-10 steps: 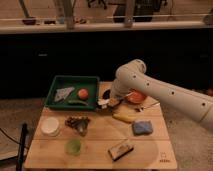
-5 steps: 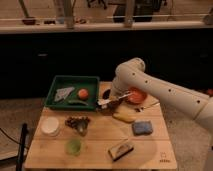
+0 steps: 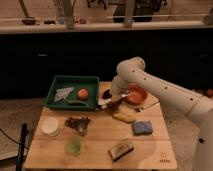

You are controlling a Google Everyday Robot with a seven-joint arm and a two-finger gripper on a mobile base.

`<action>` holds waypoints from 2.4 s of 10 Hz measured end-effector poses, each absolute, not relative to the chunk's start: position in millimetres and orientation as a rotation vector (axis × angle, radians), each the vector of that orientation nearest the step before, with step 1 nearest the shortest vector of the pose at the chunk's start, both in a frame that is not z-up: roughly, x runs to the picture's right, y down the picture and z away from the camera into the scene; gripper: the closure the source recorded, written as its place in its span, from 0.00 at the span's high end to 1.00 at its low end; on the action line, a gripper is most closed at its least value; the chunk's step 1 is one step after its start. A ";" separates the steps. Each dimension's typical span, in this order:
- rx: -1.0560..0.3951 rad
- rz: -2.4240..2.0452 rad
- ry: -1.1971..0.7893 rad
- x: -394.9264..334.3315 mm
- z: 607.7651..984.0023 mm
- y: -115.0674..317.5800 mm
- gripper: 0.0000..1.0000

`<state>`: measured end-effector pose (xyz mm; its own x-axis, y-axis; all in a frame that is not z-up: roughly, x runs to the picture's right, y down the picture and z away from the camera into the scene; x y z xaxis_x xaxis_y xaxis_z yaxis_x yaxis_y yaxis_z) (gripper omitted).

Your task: Place brush in table surface

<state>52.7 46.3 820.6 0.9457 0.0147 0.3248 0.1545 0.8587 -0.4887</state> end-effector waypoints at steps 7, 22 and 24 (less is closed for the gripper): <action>-0.464 -0.107 -0.345 65.0 850.0 28.8 0.80; -0.423 -0.113 -0.510 74.5 903.9 19.7 0.80; -0.437 -0.105 -0.524 76.8 907.6 20.0 0.80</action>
<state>76.8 20.0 907.6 0.8627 0.0136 0.5055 0.2068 0.9028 -0.3771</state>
